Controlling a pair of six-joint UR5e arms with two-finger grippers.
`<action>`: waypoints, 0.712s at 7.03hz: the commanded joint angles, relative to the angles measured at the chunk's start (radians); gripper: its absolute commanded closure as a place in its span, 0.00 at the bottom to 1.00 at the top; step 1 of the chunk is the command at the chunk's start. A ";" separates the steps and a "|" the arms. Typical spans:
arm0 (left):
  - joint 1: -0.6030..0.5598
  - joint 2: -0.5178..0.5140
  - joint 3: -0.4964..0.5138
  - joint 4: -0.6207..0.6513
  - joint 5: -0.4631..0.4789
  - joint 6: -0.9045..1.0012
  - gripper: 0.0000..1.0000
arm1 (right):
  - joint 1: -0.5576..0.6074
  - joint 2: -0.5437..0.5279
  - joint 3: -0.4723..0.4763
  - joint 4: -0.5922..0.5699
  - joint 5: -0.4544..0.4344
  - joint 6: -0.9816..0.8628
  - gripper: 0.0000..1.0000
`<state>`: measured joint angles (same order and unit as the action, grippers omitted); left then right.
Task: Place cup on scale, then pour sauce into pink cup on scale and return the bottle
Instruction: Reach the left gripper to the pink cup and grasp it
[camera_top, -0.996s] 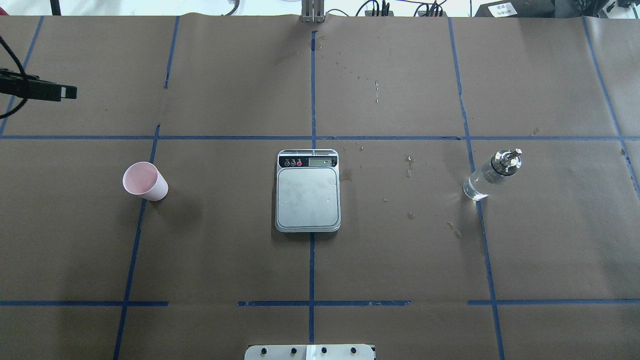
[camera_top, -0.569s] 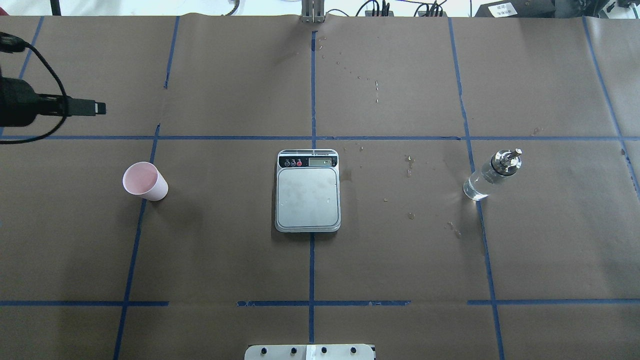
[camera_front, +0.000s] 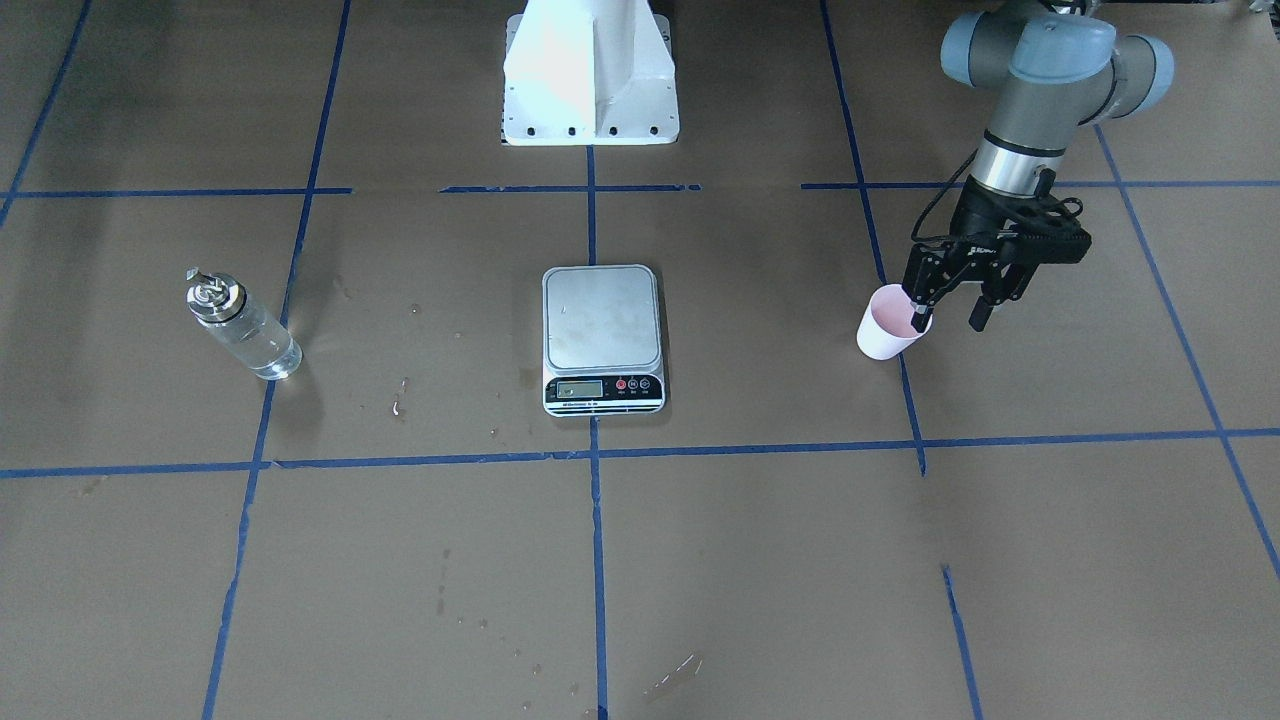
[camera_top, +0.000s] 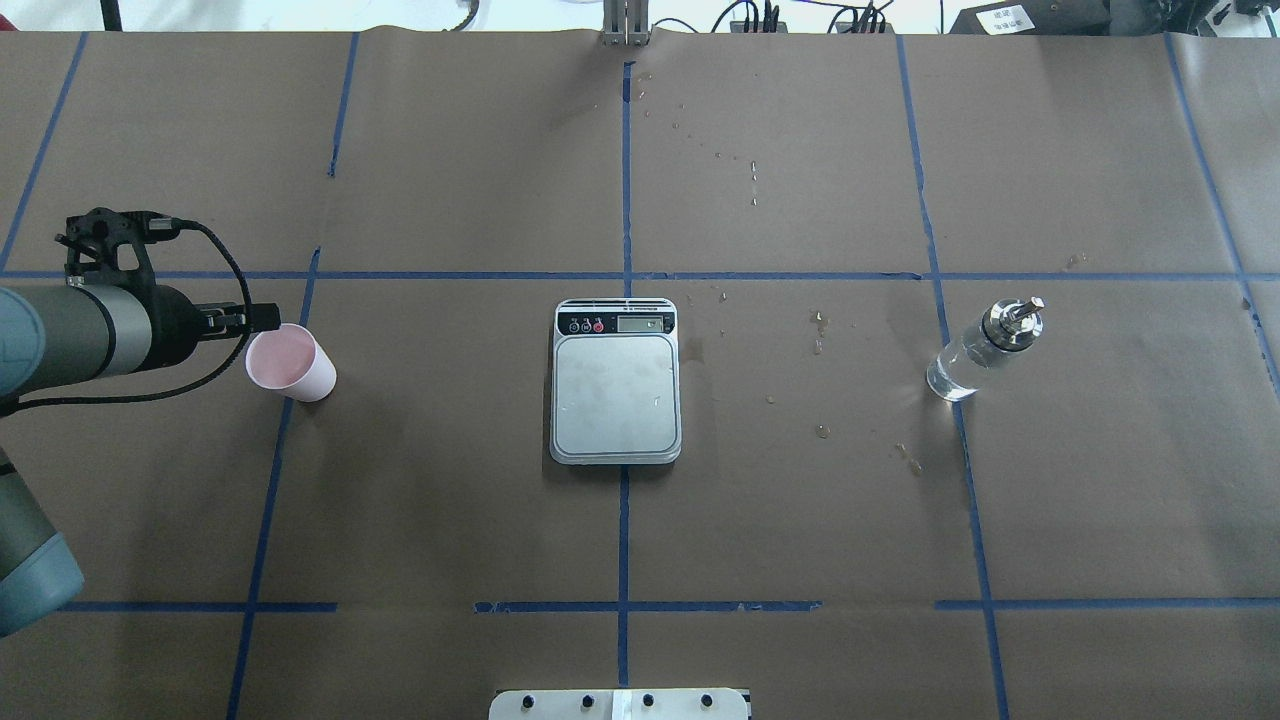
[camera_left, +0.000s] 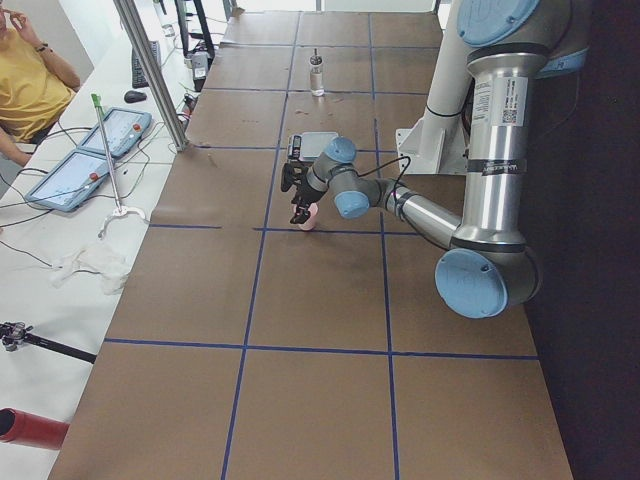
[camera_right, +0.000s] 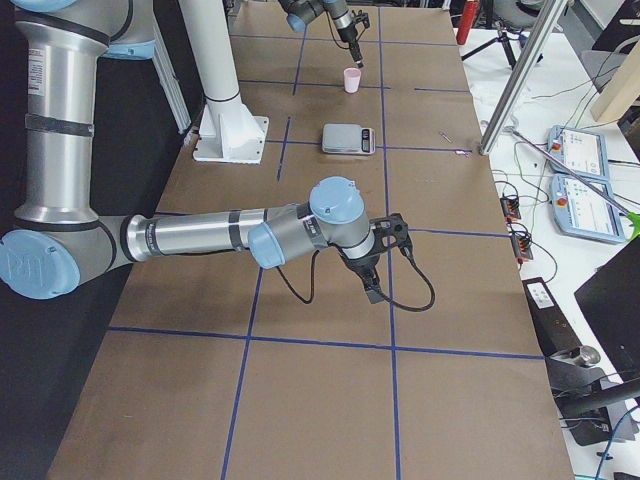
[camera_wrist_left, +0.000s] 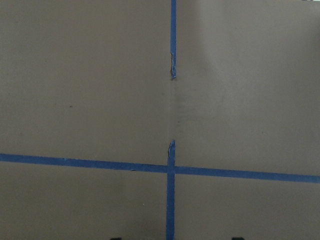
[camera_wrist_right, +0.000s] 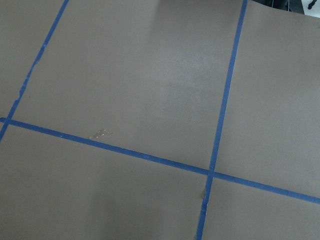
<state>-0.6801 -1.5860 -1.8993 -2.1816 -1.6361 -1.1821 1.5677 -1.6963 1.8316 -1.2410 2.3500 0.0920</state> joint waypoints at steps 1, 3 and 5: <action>0.036 0.018 0.002 0.009 0.002 -0.001 0.26 | 0.000 -0.002 0.000 0.000 0.000 0.000 0.00; 0.039 0.024 0.002 0.011 0.002 0.002 0.90 | 0.000 -0.002 0.000 0.000 0.002 0.000 0.00; 0.039 0.024 -0.010 0.011 0.001 0.007 1.00 | 0.000 -0.002 0.000 0.000 0.002 0.000 0.00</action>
<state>-0.6418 -1.5623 -1.9011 -2.1710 -1.6340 -1.1781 1.5678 -1.6981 1.8316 -1.2410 2.3514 0.0920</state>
